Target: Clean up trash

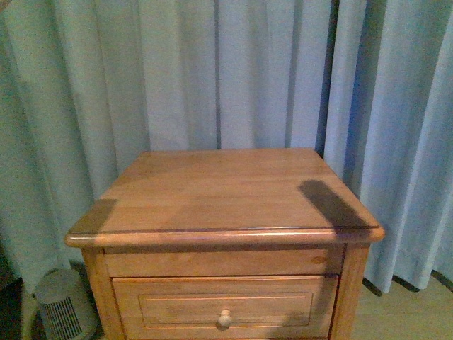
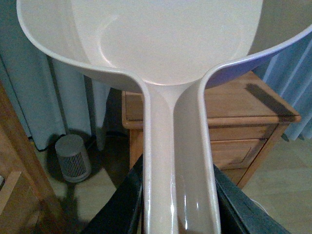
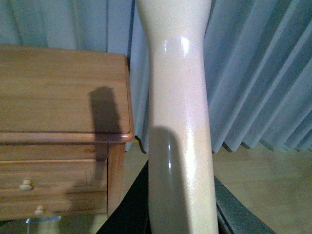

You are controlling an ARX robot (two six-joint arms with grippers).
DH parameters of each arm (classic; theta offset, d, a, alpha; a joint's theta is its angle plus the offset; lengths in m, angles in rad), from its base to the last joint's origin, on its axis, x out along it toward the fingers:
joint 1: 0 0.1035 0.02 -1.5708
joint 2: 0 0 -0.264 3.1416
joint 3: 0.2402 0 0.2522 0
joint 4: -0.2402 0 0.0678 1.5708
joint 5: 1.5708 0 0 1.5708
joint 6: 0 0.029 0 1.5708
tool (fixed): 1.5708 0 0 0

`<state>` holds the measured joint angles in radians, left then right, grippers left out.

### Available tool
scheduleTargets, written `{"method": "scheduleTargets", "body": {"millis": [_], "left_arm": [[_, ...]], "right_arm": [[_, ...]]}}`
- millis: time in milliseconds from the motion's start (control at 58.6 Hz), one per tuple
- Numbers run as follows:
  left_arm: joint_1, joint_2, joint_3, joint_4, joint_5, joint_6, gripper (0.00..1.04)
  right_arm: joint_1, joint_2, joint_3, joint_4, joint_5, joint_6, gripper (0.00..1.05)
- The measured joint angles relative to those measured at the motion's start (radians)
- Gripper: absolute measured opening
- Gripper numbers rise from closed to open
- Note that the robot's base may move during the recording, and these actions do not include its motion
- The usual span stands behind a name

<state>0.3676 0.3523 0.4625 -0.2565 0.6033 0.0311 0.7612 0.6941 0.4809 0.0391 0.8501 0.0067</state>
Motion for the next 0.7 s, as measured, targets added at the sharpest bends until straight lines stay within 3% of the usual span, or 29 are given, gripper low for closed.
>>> {"method": "scheduleTargets", "body": {"millis": [700], "left_arm": [[-0.002,-0.005,-0.005,0.002,-0.001,-0.002,0.28]], "right_arm": [[0.002,0.005,-0.004,0.0,0.005,0.001,0.19]]}}
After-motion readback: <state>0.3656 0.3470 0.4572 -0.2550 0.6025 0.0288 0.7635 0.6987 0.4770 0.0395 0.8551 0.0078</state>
